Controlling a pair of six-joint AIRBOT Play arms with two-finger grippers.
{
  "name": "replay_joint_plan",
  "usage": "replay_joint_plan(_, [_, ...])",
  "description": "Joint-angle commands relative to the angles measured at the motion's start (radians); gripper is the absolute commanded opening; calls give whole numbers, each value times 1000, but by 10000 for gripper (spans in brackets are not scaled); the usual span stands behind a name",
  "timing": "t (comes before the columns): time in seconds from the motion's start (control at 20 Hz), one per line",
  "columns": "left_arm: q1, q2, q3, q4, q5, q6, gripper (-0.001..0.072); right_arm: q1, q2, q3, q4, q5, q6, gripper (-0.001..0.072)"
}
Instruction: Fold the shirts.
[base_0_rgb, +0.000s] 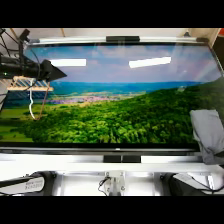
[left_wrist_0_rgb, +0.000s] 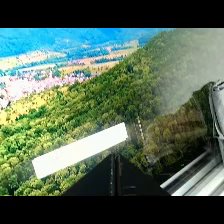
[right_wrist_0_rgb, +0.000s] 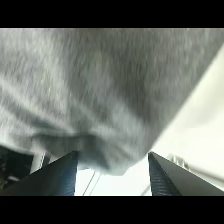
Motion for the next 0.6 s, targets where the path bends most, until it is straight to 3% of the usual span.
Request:
replay_joint_plan(0.0, [2,0,1,8,16,4,31,11,100,39,19,29,57,556])
replay_joint_plan(0.1, [-8,0,3,108,16,-18,29,76,173,111,80,-4,41,556])
replay_joint_plan(0.2, [-50,-1,11,309,-2,-83,29,217,229,193,161,-73,13,554])
replay_joint_plan(0.3, [-132,-2,13,607,-56,-197,29,430,252,263,162,-110,22,552])
replay_joint_plan(0.4, [-232,-21,7,917,-159,-284,38,660,233,292,110,-74,134,553])
replay_joint_plan(0.45, [-260,-31,4,940,-188,-281,193,755,211,292,98,-40,174,553])
replay_joint_plan(0.5, [-281,-37,-3,919,-214,-282,538,839,179,292,99,3,205,553])
replay_joint_plan(0.55, [-298,-35,-21,884,-226,-282,670,900,147,292,107,43,222,554])
